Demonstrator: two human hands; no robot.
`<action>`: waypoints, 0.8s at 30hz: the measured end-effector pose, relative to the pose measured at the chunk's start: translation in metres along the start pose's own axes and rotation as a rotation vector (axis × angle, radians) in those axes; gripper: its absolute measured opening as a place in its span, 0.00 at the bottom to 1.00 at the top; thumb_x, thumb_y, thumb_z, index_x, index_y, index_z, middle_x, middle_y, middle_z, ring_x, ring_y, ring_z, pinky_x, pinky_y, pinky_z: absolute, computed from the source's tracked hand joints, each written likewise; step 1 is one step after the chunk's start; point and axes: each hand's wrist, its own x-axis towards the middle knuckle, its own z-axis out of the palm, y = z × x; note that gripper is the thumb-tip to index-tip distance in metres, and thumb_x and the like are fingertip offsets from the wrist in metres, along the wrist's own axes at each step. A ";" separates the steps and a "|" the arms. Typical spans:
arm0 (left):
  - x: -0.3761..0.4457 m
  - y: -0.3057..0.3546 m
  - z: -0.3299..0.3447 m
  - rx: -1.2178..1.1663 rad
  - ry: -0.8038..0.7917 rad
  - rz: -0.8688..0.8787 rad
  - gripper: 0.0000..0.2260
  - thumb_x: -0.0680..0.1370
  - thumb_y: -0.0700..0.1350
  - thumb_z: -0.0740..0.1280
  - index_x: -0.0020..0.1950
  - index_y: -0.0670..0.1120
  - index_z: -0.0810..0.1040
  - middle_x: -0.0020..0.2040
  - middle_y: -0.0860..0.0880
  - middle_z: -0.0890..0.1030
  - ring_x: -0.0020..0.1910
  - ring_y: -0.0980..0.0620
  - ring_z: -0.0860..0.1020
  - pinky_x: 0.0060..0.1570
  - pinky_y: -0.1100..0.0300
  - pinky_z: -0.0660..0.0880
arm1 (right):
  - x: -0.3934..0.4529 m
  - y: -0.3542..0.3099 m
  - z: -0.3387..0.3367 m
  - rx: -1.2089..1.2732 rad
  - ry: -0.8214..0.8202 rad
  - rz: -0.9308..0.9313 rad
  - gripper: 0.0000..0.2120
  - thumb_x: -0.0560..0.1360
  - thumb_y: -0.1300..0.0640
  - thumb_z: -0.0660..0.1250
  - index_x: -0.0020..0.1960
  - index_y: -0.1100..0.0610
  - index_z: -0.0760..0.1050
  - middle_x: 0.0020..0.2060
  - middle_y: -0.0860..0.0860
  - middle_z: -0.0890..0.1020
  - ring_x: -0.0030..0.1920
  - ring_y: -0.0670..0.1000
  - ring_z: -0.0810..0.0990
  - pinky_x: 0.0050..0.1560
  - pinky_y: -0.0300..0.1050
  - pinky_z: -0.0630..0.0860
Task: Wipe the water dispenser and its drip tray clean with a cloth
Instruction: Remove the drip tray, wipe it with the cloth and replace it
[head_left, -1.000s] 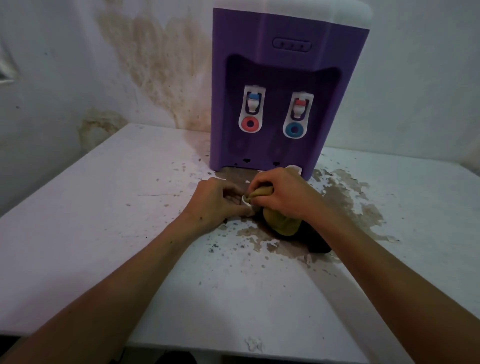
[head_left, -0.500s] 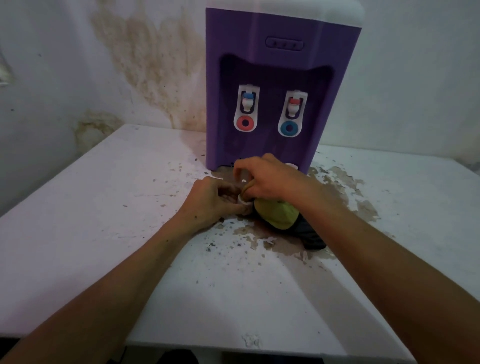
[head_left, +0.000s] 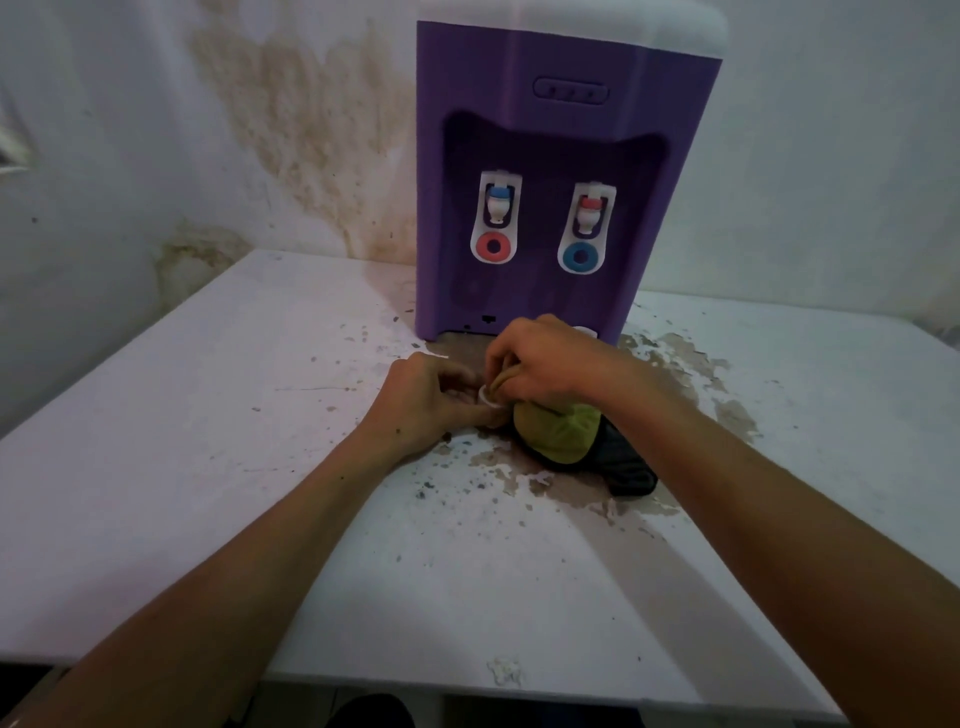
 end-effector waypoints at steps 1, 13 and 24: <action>0.000 0.000 0.000 -0.010 -0.003 0.001 0.18 0.65 0.57 0.81 0.51 0.51 0.88 0.42 0.57 0.86 0.42 0.62 0.83 0.46 0.62 0.80 | 0.001 0.000 0.000 0.012 0.013 0.007 0.07 0.69 0.51 0.76 0.37 0.43 0.79 0.46 0.48 0.79 0.51 0.51 0.78 0.51 0.52 0.80; 0.000 0.001 0.001 -0.015 0.011 -0.015 0.16 0.65 0.53 0.83 0.51 0.52 0.88 0.41 0.57 0.87 0.40 0.63 0.83 0.40 0.64 0.79 | 0.002 -0.010 0.007 -0.037 0.058 0.068 0.09 0.72 0.54 0.75 0.50 0.49 0.77 0.53 0.51 0.73 0.54 0.54 0.75 0.42 0.46 0.70; 0.001 -0.001 -0.001 0.041 0.007 0.019 0.13 0.67 0.51 0.82 0.49 0.51 0.88 0.40 0.56 0.86 0.39 0.62 0.83 0.43 0.65 0.79 | 0.007 -0.025 0.003 0.046 0.103 0.229 0.17 0.65 0.54 0.80 0.51 0.54 0.80 0.55 0.55 0.77 0.54 0.56 0.79 0.49 0.50 0.81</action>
